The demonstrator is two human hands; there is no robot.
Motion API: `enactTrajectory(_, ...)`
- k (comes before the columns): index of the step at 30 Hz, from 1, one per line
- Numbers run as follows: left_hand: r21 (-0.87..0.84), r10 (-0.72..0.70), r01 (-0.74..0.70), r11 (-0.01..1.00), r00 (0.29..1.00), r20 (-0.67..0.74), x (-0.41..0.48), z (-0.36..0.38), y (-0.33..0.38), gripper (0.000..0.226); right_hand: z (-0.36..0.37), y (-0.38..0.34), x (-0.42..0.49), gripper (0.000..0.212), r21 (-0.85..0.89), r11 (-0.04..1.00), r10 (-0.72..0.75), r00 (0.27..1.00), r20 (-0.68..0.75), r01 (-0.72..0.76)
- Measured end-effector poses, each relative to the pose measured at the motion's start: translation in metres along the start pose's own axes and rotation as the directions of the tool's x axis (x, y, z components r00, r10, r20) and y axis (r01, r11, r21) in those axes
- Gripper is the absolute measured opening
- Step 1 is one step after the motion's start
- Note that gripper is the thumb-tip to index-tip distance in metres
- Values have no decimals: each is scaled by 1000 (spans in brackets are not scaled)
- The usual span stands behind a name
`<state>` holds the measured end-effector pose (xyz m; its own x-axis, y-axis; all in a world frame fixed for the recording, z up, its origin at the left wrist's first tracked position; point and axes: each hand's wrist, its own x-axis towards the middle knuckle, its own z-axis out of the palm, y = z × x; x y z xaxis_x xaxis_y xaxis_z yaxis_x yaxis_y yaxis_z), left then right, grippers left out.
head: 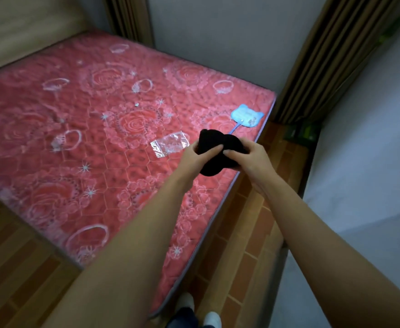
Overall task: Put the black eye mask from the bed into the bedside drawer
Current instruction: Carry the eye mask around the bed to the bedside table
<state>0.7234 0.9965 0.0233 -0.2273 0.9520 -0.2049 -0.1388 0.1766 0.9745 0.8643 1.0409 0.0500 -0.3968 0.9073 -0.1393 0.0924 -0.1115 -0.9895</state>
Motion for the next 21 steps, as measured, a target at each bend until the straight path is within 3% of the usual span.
enactTrajectory(3,-49,68,-72,996,996,-62,-25,4,1,21,-5,-1,-27,15,-12,1000,-16,1000,4,16)
enactTrajectory(7,-74,85,-98,992,985,-152,-40,-6,8,18,-17,-2,-50,7,-51,998,-47,999,-24,45)
enactTrajectory(15,-73,76,-96,993,969,-233,-53,-12,33,13,-32,-27,-62,16,-219,964,-175,979,-104,149)
enactTrajectory(21,-109,93,-124,986,963,-252,-57,-18,51,6,-36,-35,-55,8,-60,991,-122,992,-26,120)
